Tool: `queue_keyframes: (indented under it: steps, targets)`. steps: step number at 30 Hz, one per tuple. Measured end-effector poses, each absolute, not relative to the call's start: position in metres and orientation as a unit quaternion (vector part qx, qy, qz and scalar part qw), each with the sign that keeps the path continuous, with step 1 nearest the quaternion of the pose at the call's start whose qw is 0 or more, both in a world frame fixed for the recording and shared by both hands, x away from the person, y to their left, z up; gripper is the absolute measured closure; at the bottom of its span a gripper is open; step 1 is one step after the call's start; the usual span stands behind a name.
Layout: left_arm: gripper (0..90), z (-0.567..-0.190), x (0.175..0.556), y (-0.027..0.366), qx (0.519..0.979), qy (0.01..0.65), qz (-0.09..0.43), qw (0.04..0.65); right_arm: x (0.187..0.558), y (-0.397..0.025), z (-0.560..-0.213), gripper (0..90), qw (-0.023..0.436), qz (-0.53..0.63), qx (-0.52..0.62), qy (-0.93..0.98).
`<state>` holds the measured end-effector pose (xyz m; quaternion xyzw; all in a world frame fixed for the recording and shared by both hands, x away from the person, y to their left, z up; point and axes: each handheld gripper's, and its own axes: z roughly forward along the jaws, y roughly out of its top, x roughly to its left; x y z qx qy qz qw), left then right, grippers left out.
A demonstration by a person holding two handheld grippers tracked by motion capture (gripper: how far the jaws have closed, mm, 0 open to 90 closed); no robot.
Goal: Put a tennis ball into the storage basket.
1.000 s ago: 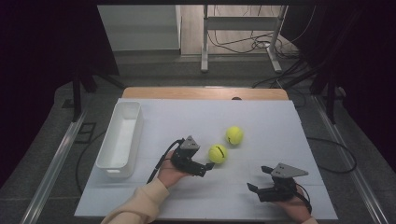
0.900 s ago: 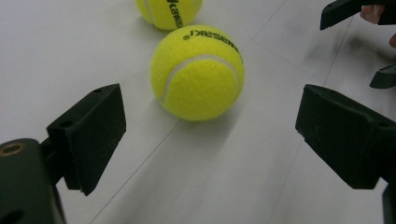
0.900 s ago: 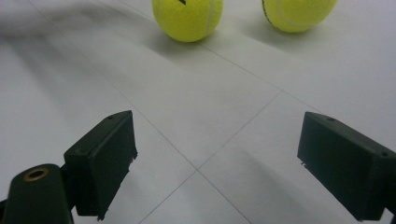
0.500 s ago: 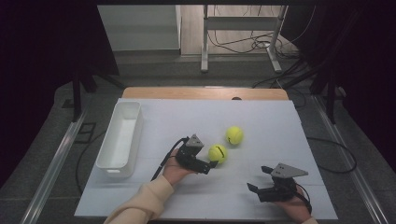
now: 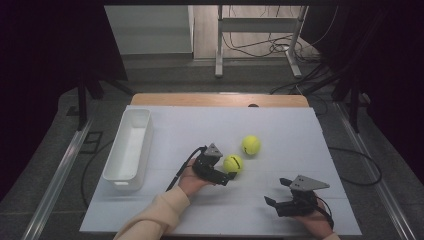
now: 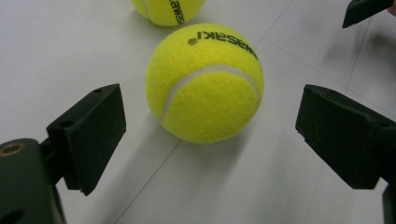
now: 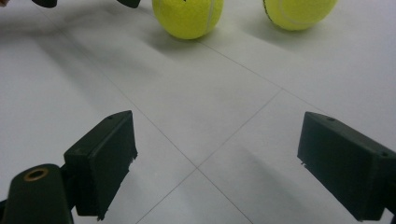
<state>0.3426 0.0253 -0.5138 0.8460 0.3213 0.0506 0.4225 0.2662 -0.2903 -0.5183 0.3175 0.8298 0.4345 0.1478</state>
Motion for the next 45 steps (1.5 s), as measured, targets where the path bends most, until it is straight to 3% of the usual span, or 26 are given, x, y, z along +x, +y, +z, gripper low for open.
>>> queue_keyframes:
  steps: [24,28,32,45]
  targets:
    - [9.3,-0.521,0.358,0.006,0.853,0.319,0.042,0.411,0.266,-0.291,-0.519,11.8,0.149,0.434,0.318,0.830]
    - [13.9,-0.523,0.359,0.004,0.855,0.323,0.037,0.405,0.266,-0.291,-0.518,11.8,0.150,0.431,0.318,0.831]
    - [24.8,-0.523,0.359,0.005,0.857,0.323,0.037,0.400,0.266,-0.291,-0.518,11.8,0.151,0.431,0.318,0.831]
    - [26.2,-0.516,0.356,0.012,0.858,0.312,0.053,0.404,0.266,-0.291,-0.518,11.8,0.152,0.430,0.317,0.831]
